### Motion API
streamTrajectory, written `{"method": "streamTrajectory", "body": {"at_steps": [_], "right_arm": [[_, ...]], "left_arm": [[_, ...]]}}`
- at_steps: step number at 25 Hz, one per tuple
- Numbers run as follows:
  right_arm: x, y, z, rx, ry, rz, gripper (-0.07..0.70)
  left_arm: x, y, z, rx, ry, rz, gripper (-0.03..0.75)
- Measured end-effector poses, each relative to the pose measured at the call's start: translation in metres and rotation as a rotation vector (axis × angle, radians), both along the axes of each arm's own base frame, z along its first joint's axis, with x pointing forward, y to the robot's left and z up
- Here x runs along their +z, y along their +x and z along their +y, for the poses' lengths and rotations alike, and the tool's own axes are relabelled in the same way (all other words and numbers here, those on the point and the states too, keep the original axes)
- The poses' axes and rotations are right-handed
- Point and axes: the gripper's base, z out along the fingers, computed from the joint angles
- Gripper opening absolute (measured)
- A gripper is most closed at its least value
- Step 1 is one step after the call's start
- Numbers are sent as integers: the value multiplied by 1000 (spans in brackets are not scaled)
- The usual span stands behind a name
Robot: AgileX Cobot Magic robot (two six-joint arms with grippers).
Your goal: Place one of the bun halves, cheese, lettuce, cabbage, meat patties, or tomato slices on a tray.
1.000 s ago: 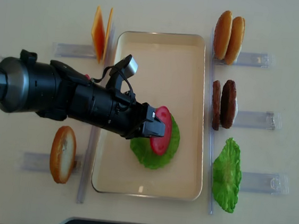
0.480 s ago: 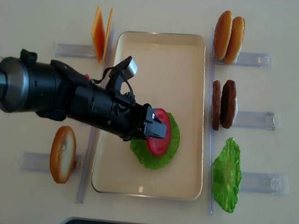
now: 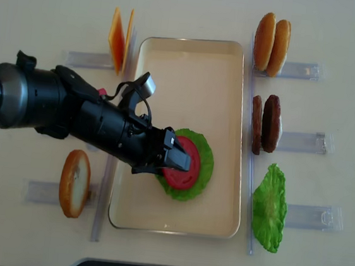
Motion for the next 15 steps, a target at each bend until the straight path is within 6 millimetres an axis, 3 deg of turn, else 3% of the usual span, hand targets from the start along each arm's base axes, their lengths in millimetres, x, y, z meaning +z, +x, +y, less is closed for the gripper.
{"method": "streamTrajectory", "body": {"at_steps": [8, 15], "right_arm": [[0, 0, 0, 0, 0, 0, 414], [0, 0, 0, 0, 0, 0, 414]], "left_arm": [[28, 1, 31, 33, 34, -21, 525], [62, -1, 37, 0, 76, -86, 525]]}}
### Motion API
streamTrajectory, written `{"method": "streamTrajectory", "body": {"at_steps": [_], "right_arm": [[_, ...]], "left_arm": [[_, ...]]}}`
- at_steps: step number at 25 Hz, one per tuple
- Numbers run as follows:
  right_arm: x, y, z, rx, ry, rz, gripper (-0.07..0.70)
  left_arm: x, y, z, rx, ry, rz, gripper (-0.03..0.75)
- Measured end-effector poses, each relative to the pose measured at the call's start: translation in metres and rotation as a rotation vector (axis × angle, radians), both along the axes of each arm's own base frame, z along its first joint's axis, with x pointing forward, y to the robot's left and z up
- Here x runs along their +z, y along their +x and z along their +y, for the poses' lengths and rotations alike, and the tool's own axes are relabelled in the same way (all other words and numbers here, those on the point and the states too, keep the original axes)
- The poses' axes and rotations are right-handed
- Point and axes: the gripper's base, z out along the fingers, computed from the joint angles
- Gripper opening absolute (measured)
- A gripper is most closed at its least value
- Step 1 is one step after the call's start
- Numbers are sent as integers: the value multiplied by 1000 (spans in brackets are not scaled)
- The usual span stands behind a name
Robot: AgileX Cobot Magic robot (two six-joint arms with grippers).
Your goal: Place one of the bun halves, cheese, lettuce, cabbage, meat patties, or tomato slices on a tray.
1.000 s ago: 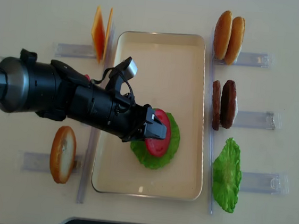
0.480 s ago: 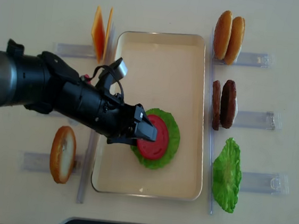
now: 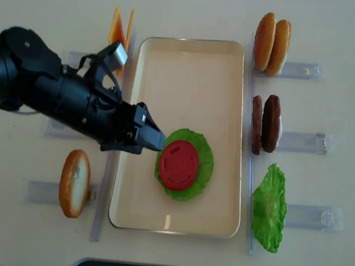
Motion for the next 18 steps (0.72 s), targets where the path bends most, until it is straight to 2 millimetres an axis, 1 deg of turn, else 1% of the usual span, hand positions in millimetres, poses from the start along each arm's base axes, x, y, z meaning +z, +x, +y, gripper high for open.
{"method": "streamTrajectory", "body": {"at_steps": [4, 7, 10, 13, 15, 18], "right_arm": [[0, 0, 0, 0, 0, 0, 414], [0, 0, 0, 0, 0, 0, 414], [0, 0, 0, 0, 0, 0, 414], [0, 0, 0, 0, 0, 0, 414], [0, 0, 0, 0, 0, 0, 414], [0, 0, 0, 0, 0, 0, 414]], "left_arm": [[38, 10, 3, -29, 85, -35, 525], [64, 17, 13, -41, 248, -26, 525], [83, 24, 31, -4, 436, -29, 525], [95, 32, 54, 66, 517, -30, 525], [97, 36, 72, 114, 537, -24, 519], [96, 41, 106, 210, 592, -6, 494]]}}
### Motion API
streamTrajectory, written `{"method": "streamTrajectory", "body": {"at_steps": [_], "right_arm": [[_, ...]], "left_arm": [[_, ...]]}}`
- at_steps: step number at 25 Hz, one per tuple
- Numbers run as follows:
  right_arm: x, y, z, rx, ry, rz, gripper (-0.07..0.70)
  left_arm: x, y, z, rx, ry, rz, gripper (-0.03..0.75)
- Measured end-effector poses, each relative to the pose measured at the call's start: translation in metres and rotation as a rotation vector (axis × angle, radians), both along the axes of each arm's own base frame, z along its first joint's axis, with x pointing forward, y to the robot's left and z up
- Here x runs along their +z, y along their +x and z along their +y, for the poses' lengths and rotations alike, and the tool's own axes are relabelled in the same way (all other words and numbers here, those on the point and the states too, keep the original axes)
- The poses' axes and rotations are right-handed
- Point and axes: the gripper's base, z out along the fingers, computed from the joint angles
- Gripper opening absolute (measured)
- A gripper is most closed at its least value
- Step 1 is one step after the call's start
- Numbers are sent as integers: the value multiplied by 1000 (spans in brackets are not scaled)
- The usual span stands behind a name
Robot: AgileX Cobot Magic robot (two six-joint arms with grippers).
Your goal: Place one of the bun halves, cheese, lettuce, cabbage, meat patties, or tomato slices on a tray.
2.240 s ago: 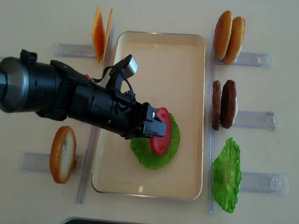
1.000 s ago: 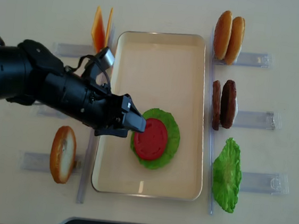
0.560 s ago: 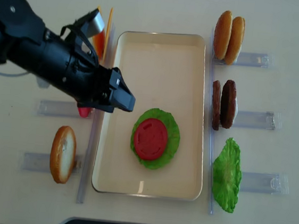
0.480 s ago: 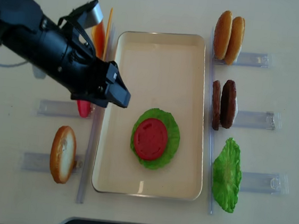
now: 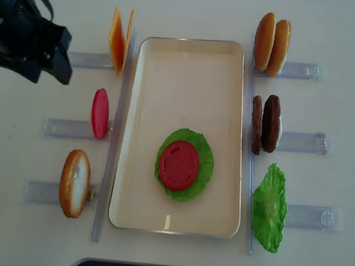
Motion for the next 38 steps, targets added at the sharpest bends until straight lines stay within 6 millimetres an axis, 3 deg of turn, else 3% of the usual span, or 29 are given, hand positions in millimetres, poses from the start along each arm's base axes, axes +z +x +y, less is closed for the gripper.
{"method": "streamTrajectory", "body": {"at_steps": [3, 6, 13, 18, 22, 27, 34, 38], "right_arm": [[0, 0, 0, 0, 0, 0, 414], [0, 0, 0, 0, 0, 0, 414], [0, 0, 0, 0, 0, 0, 414], [0, 0, 0, 0, 0, 0, 414], [0, 0, 0, 0, 0, 0, 414], [0, 0, 0, 0, 0, 0, 414], [0, 0, 0, 0, 0, 0, 414], [0, 0, 0, 0, 0, 0, 414]], "left_arm": [[0, 1, 33, 91, 76, -1, 475], [0, 0, 48, 131, 110, 2, 467], [0, -1, 46, 105, 94, 1, 465], [14, -13, 40, 70, 44, -56, 465], [26, -44, 36, 67, 34, -115, 465], [28, -101, 31, 66, 29, -181, 463], [15, -168, 24, 71, 26, -339, 463], [0, -192, 22, 70, 31, -401, 463]]}}
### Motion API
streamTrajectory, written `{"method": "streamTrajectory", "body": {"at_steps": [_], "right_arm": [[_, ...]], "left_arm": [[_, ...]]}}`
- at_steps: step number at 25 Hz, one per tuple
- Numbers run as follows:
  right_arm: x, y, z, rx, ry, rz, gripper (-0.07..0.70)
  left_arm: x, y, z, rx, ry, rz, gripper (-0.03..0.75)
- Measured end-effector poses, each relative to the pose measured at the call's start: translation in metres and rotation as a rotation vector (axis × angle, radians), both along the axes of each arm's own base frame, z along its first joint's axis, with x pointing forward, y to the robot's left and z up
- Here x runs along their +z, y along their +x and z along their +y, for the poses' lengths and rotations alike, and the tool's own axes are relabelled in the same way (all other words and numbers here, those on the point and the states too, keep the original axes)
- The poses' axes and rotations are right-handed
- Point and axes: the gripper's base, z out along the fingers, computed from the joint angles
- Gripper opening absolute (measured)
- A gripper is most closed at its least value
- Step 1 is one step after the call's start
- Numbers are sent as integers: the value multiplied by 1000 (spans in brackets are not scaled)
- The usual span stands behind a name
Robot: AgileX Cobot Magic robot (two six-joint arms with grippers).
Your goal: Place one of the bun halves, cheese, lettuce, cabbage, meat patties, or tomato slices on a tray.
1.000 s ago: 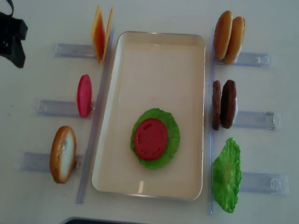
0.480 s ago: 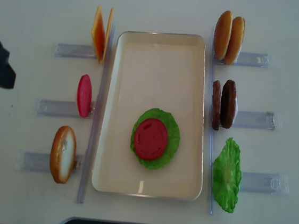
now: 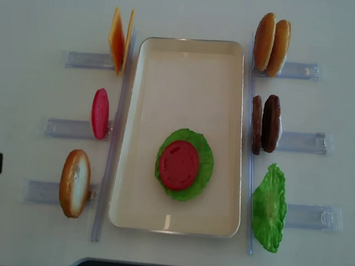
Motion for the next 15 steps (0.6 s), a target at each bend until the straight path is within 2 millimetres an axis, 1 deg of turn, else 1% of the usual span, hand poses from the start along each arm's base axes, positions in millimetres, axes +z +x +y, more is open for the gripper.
{"method": "streamTrajectory", "body": {"at_steps": [3, 8, 12, 15], "right_arm": [[0, 0, 0, 0, 0, 0, 414], [0, 0, 0, 0, 0, 0, 414], [0, 0, 0, 0, 0, 0, 414], [0, 0, 0, 0, 0, 0, 414]], "left_arm": [[-10, -15, -1, 1, 4, -51, 463], [-23, -33, -3, 1, 15, -151, 455], [-33, -46, -4, -8, 29, -219, 428], [-33, -55, -4, -8, 35, -282, 397]]}}
